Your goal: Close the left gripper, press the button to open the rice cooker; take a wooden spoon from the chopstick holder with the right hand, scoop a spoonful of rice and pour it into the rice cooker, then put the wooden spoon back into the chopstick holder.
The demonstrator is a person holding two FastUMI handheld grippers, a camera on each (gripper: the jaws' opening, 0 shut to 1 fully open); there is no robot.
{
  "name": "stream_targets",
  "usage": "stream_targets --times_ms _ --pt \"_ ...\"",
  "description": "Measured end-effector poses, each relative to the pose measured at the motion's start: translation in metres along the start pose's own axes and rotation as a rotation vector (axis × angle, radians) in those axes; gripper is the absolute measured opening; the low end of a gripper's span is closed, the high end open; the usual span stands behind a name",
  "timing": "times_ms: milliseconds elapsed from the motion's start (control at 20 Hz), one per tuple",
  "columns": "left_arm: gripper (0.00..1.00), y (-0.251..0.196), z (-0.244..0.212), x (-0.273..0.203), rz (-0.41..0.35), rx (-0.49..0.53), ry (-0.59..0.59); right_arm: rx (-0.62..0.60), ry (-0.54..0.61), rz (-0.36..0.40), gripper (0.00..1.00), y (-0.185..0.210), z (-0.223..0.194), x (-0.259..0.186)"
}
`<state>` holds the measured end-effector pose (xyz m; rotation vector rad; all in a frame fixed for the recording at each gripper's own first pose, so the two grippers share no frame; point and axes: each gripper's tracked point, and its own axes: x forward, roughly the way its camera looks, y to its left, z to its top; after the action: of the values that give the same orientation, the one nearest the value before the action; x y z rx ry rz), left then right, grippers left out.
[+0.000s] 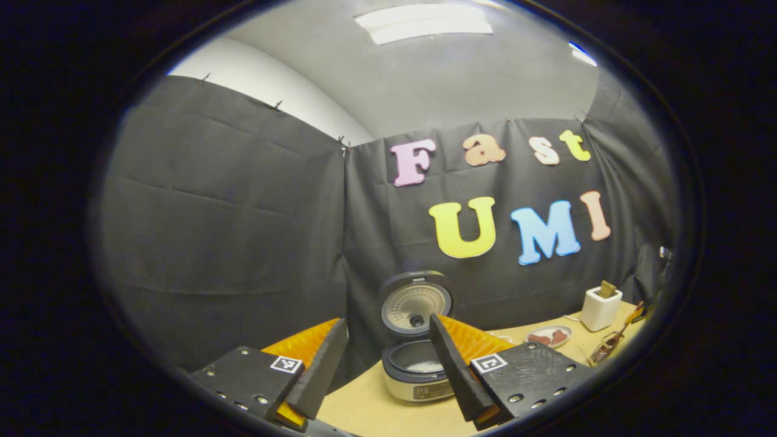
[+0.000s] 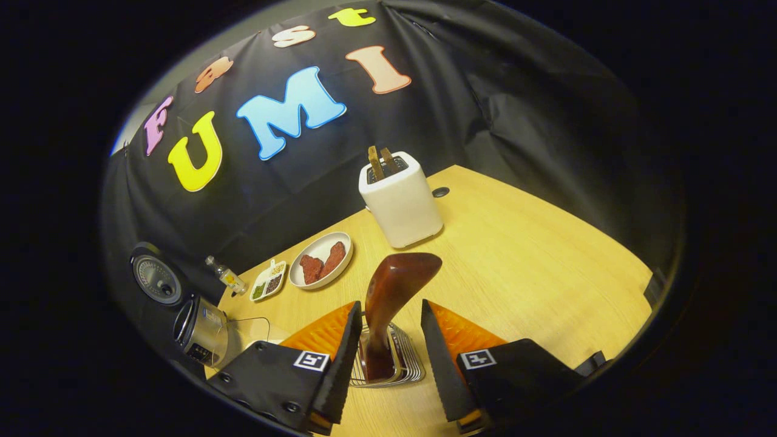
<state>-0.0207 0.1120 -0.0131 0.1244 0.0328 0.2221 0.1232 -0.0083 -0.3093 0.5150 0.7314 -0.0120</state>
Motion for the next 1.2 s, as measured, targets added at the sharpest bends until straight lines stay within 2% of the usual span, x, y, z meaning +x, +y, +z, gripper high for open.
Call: stream_targets --times_ms 50,200,250,300,800,1200 --pt "0.84 0.001 0.000 0.001 0.003 0.001 0.003 0.005 0.010 0.010 0.64 0.002 -0.001 0.000" --pt "0.84 0.005 -0.006 0.001 0.005 0.001 0.011 0.036 0.004 0.031 0.19 0.009 0.000 0.001" --pt "0.84 0.006 -0.007 0.002 0.004 -0.003 0.012 0.033 -0.009 0.006 0.22 0.009 -0.003 0.005" --pt "0.84 0.006 -0.007 0.004 0.000 -0.006 0.013 0.027 -0.011 0.007 0.11 0.009 0.001 0.001" --pt "0.84 0.006 -0.020 0.028 -0.041 -0.047 0.025 -0.143 -0.204 0.080 0.11 0.079 0.063 -0.048" --pt "0.84 0.031 -0.036 0.050 -0.056 -0.054 0.048 -0.193 -0.181 0.197 0.11 0.166 0.033 -0.043"
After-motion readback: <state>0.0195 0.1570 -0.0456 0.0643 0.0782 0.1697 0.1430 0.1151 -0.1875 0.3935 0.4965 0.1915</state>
